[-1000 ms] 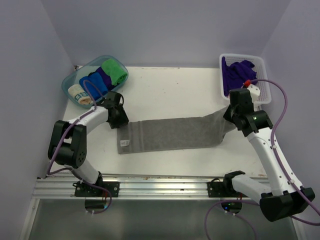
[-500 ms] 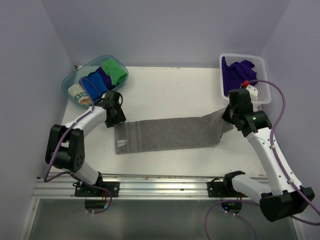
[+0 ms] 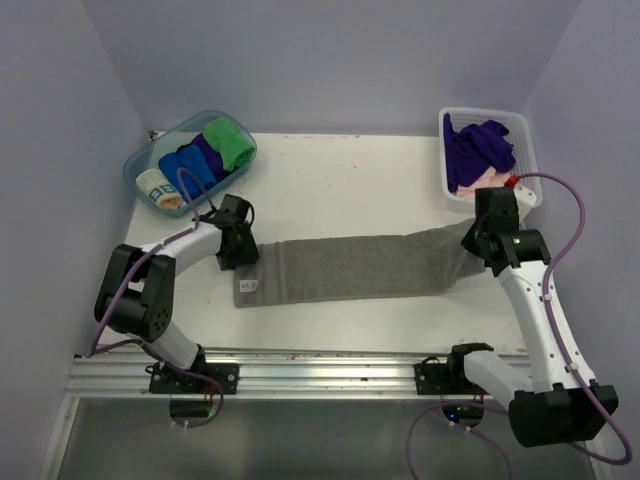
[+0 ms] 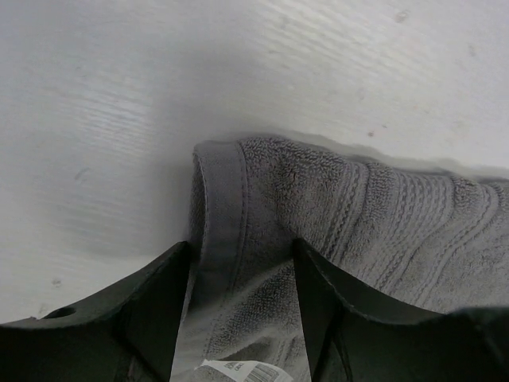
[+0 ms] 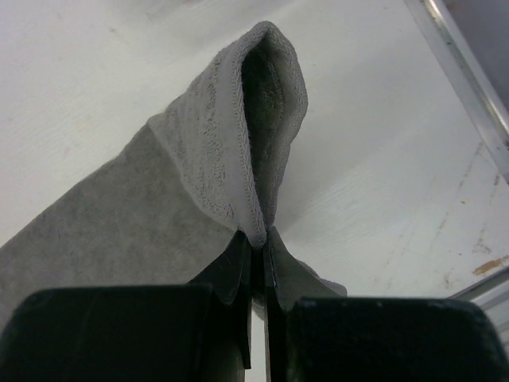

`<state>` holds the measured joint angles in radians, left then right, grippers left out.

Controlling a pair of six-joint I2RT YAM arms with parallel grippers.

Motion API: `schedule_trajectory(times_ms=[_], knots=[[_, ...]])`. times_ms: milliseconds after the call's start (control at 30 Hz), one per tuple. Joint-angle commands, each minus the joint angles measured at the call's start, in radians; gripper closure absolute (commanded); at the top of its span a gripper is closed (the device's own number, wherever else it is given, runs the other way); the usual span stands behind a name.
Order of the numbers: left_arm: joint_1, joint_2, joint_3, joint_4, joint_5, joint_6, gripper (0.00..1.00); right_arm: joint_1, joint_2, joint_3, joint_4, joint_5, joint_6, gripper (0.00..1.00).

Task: Roll the towels
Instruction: Fold the towel

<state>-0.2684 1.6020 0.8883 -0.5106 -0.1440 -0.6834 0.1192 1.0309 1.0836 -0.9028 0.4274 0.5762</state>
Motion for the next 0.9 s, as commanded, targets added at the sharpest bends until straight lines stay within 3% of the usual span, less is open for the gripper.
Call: schedule_trajectory(times_ms=[0,200,333,467,867], knots=[[-0.054,0.048,0.0,0.076,0.072,-0.007,0.41,-0.085,-0.06,-0.016,-0.03,0.043,-0.042,1.0],[-0.169,0.125,0.067,0.11,0.129,-0.031,0.42,-0.115,-0.132,0.002,-0.065,0.079,-0.047,1.0],[-0.207,0.124,0.093,0.098,0.121,-0.019,0.42,-0.115,-0.147,0.027,-0.059,0.015,-0.067,1.0],[-0.198,0.061,0.104,0.043,0.067,0.016,0.4,-0.115,-0.173,0.021,-0.012,-0.113,-0.079,1.0],[-0.065,-0.088,0.049,0.001,0.077,0.067,0.41,-0.093,-0.117,0.018,0.03,-0.147,-0.068,1.0]])
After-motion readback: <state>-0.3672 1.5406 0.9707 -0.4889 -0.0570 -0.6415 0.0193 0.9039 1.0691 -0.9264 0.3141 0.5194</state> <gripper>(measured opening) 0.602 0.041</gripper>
